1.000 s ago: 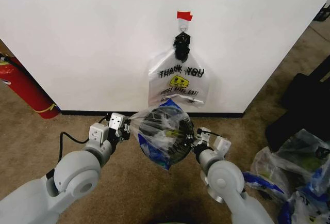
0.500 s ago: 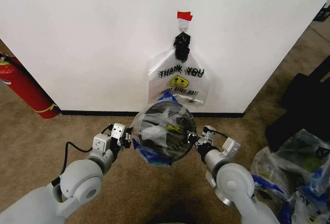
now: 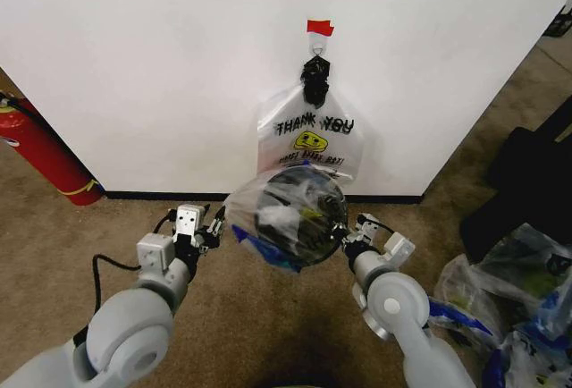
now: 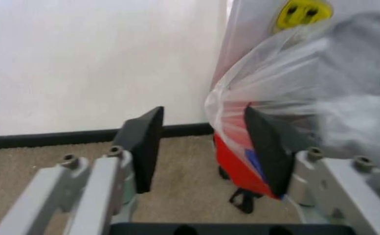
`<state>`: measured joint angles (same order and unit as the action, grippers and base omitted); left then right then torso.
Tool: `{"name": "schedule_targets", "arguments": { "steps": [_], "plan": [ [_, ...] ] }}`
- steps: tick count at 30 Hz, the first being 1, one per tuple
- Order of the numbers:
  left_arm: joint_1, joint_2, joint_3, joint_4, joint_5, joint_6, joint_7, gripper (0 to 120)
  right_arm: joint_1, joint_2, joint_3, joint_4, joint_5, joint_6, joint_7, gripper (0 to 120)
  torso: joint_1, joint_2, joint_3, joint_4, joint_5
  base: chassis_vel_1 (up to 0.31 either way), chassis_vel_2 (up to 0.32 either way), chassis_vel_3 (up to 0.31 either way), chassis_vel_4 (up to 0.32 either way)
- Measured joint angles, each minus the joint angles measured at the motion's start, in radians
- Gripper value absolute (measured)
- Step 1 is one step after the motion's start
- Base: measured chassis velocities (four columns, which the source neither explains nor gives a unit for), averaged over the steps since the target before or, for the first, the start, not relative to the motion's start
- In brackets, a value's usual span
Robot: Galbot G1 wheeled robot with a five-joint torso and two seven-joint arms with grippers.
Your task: Pick up the garbage bag from the wall and place it over the trash bin.
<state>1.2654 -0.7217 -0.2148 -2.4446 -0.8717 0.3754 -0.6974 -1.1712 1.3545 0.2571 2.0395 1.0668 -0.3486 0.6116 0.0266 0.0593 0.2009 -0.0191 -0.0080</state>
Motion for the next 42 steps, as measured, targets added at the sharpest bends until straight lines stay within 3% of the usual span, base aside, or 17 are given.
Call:
{"name": "schedule_targets", "arguments": {
  "steps": [4,6,10,18,22,28,31,42],
  "plan": [
    [0.025,-0.009,-0.004,-0.040,-0.031,-0.008,-0.009,68,0.001,-0.002,0.009,-0.004,-0.001,0.005,0.011,0,0.000,0.000,0.000,-0.0002,0.0001,0.000,0.000,0.000,0.000],
    [0.062,-0.026,0.014,-0.058,-0.111,0.000,-0.019,77,0.002,-0.002,0.023,-0.006,-0.001,0.011,0.024,0,0.000,0.000,0.000,-0.0003,0.0001,0.000,0.000,0.000,0.000],
    [0.098,-0.041,0.073,-0.060,-0.193,-0.003,0.045,94,0.003,0.000,0.025,-0.009,-0.003,0.016,0.039,0,0.000,0.000,0.000,0.0001,0.0001,0.000,0.000,0.000,0.000],
    [-0.027,-0.063,0.152,-0.044,-0.299,0.019,0.076,93,-0.002,0.008,-0.004,-0.005,-0.060,0.023,0.043,0,0.000,0.000,0.000,-0.0005,0.0000,0.000,0.000,0.000,0.000],
    [-0.049,-0.062,0.166,-0.015,-0.328,0.031,0.069,79,0.010,0.009,-0.029,-0.014,-0.079,0.024,0.040,0,0.000,0.000,0.000,0.0003,0.0002,0.000,0.000,0.000,0.000],
    [-0.078,-0.065,0.197,0.071,-0.207,0.035,0.086,64,0.014,0.015,-0.039,-0.016,-0.087,0.023,0.035,0,0.000,0.000,0.000,-0.0002,0.0000,0.000,0.000,0.000,0.000],
    [-0.097,-0.071,0.200,0.087,-0.208,0.029,0.086,49,0.014,0.015,-0.041,-0.019,-0.093,0.023,0.030,0,0.000,0.000,0.000,-0.0001,0.0001,0.000,0.000,0.000,0.000],
    [-0.140,-0.083,0.226,0.128,-0.214,0.028,0.076,11,0.019,0.019,-0.048,-0.023,-0.098,0.021,0.026,0,0.000,0.000,0.000,-0.0002,0.0000,0.000,0.000,0.000,0.000]
  ]
}}
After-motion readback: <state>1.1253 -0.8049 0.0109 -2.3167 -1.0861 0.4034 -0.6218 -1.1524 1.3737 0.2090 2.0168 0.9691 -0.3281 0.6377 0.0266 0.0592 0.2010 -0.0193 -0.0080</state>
